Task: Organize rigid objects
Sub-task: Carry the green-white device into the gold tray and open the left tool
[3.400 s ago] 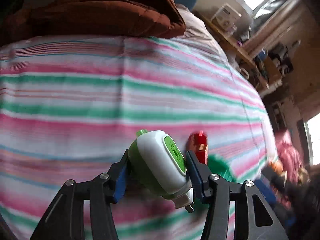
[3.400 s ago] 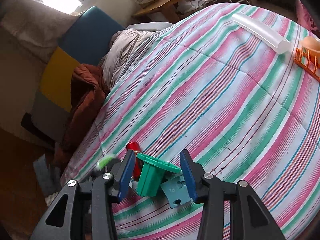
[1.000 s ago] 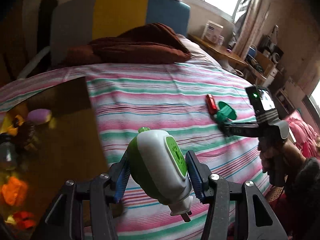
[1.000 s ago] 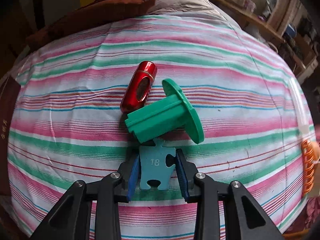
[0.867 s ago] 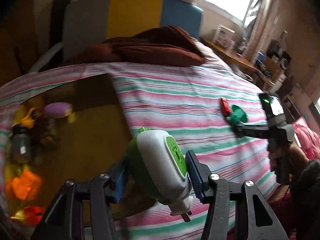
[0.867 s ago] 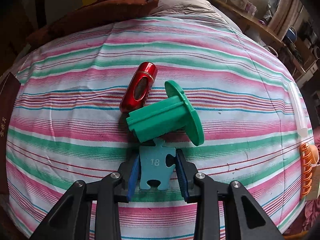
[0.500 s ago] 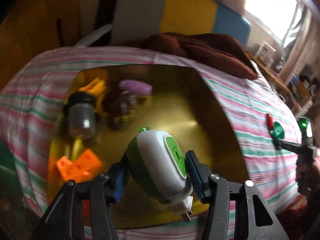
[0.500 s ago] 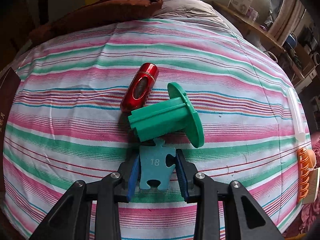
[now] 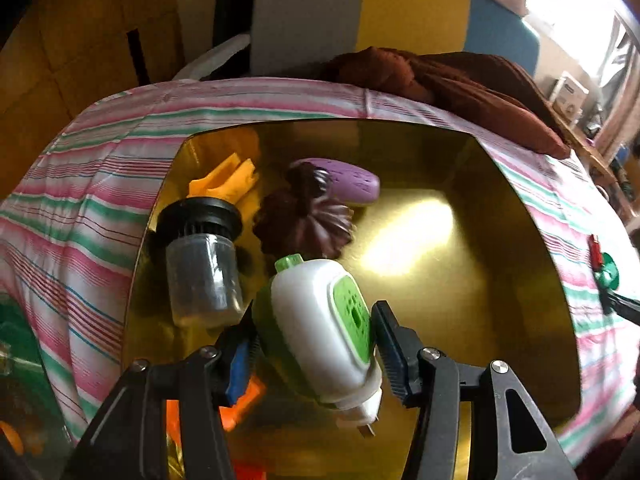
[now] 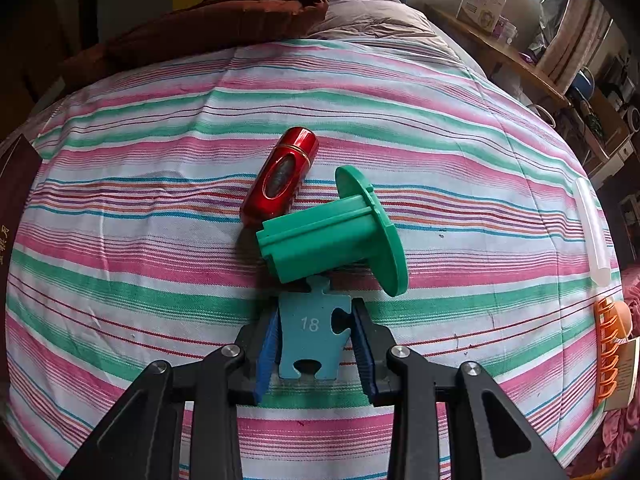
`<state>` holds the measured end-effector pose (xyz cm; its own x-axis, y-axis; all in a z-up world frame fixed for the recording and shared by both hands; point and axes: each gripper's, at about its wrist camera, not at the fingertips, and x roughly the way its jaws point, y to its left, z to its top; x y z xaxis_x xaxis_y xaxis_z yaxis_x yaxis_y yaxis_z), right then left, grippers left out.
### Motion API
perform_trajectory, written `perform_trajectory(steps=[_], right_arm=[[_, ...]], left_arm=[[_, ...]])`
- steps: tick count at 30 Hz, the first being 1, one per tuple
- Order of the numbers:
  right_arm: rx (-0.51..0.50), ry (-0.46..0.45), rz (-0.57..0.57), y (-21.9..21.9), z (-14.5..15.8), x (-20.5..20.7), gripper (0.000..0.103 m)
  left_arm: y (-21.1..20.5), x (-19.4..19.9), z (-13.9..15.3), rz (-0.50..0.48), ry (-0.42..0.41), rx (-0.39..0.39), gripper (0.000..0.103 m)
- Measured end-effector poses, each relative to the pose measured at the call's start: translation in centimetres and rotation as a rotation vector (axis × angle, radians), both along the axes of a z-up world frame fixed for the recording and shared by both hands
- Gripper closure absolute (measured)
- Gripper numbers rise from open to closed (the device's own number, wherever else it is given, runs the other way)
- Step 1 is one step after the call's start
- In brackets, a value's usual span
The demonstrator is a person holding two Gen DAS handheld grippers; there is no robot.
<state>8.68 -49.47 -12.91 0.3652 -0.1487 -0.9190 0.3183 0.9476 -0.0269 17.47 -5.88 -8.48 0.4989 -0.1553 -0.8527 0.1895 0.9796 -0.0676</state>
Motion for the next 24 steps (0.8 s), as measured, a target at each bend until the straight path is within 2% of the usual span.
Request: perform_trajectory(steps=[1,7,17,24], right_arm=[[-0.001,0.000,0.000,0.0,0.0,0.0,0.069],[-0.008,-0.001,0.003,0.1,0.0,0.1,0.069],[-0.033,0.000,0.010,0.7,0.1,0.1,0.069],[0.044,-0.025,0.083,2.1,0.4,0.0,0.069]], left_arm=[[0.2,0.2,-0.1,0.007,-0.001,0.001,0.042],[0.4,-0.6,0.4,0.017,-0.047,0.009,0.037],[1.5,-5.4,4.2,0.102,-0.183,0.029,0.030],[1.5,-8.1,5.7,0.104,-0.218,0.040,0.028]])
